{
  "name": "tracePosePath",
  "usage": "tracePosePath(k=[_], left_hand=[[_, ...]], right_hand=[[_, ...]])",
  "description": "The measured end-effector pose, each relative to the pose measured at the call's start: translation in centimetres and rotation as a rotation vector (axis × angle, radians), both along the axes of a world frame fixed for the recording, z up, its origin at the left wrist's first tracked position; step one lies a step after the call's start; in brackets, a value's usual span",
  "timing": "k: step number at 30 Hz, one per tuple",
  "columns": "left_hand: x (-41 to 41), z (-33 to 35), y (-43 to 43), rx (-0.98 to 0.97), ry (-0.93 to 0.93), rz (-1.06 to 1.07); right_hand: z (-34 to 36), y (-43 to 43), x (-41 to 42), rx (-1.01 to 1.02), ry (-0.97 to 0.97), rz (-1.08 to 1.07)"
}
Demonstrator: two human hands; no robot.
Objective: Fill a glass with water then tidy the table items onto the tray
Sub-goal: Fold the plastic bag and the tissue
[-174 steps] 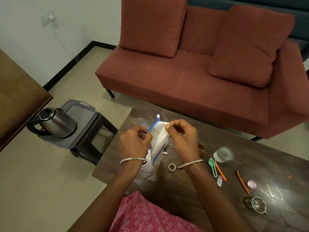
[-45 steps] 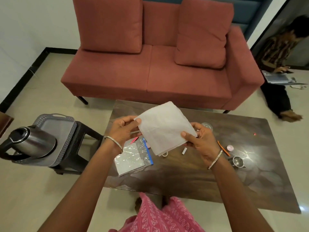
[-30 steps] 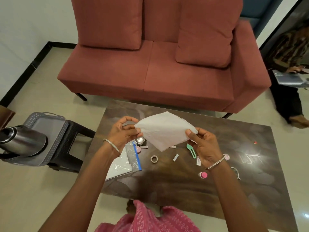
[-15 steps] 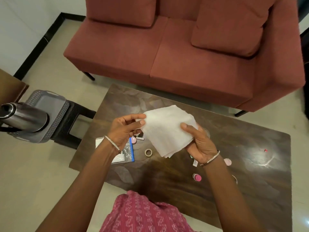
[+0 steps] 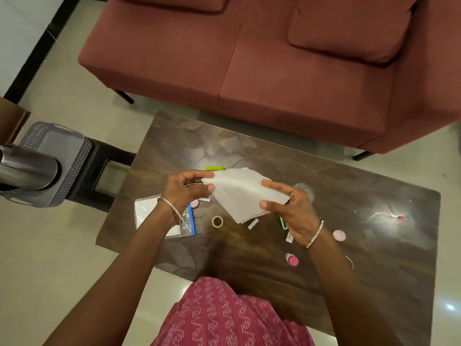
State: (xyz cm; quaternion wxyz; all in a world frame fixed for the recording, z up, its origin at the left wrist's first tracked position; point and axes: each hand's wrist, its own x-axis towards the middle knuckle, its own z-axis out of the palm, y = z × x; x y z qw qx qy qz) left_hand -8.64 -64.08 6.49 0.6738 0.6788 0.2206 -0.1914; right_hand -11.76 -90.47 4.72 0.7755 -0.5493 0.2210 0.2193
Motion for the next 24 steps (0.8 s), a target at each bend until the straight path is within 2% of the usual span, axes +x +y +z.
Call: tracePosePath(k=[7, 9, 12, 15, 17, 20, 24], left_hand=[[1.9, -4.6, 0.5, 0.116, 0.042, -0.143], [2.3, -6.2, 0.5, 0.149, 0.053, -0.135], [2.8, -8.9, 0.3, 0.300, 0.032, -0.192], [3.5, -11.4, -0.2, 0.362, 0.031, -0.255], [4.4, -12.8, -0.8, 0.253, 0.122, -0.231], [6.0, -14.4, -2.1, -0.009, 0.350, -0.116], [8.1, -17.3, -4.2, -0.098, 0.547, 0.015]], right_hand=[[-3.6, -0.2, 1.2, -0.303, 0.023, 0.081], [-5.1, -0.1, 1.6, -0.346, 0.062, 0.102], [-7.4, 0.0, 1.9, -0.401, 0.155, 0.121], [-9.6, -0.5, 2.3, -0.379, 0.283, 0.084], [-10.7, -0.9, 2.8, -0.293, 0.388, 0.011], [-12.0, -1.4, 3.7, -0.089, 0.523, -0.137], [-14.3, -1.7, 5.2, 0.025, 0.686, -0.292]])
